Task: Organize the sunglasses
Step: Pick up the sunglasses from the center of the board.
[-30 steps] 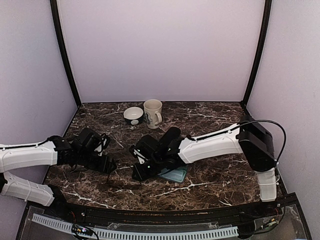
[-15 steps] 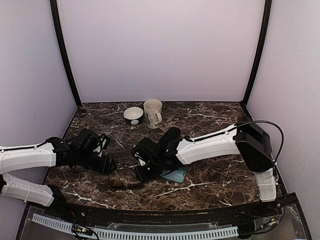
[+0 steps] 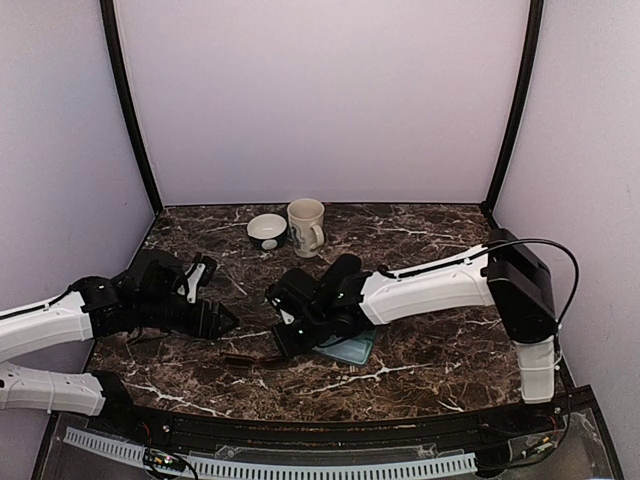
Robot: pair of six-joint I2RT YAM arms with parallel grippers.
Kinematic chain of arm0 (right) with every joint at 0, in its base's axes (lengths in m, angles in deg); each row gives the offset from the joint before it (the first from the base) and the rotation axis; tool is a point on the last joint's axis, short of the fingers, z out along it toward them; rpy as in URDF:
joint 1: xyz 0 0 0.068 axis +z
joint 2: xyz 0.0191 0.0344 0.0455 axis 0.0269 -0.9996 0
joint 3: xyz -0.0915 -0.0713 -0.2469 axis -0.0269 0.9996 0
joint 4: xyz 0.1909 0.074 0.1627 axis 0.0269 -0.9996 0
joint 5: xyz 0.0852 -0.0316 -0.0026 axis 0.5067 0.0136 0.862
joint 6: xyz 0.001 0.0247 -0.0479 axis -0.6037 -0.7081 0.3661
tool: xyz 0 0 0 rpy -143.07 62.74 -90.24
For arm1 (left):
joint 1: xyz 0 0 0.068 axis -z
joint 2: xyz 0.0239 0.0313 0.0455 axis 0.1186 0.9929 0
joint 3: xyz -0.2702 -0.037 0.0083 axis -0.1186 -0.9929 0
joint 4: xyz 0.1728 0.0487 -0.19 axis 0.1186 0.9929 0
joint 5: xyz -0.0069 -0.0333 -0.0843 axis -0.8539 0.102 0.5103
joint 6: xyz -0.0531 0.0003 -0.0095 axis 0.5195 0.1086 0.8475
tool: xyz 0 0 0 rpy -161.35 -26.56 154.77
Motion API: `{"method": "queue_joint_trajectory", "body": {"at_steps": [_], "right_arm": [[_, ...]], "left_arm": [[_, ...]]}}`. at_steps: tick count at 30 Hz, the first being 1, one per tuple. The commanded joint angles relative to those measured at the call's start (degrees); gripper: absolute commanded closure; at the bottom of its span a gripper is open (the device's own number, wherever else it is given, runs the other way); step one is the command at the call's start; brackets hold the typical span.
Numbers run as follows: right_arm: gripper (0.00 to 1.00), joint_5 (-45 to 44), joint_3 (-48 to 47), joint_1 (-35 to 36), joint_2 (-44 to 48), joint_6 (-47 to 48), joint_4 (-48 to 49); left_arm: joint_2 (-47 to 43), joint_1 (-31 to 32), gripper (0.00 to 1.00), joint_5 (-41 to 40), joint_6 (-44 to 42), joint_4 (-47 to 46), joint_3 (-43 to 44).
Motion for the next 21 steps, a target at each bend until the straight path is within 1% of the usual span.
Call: {"method": "queue_joint_trajectory", "body": {"at_steps": [1, 11, 16, 21], "right_arm": [[1.0, -4.59, 1.13, 0.37, 4.27, 1.58, 0.76], [1.0, -7.59, 3.24, 0.27, 6.32, 1.08, 1.94], [1.0, -7.98, 3.54, 0.15, 6.74, 0.73, 2.29], [1.0, -7.79, 4.48, -0.2, 7.48, 0.33, 3.41]], "left_arm": [[-2.02, -0.24, 0.34, 2.19, -1.26, -1.8, -1.56], [-0.65, 0.59, 0.34, 4.16, -1.32, -4.08, -2.1], [1.65, 2.23, 0.39, 6.09, -1.96, -5.28, -1.78], [4.1, 3.92, 0.4, 6.09, -2.54, -5.9, -1.28]]}}
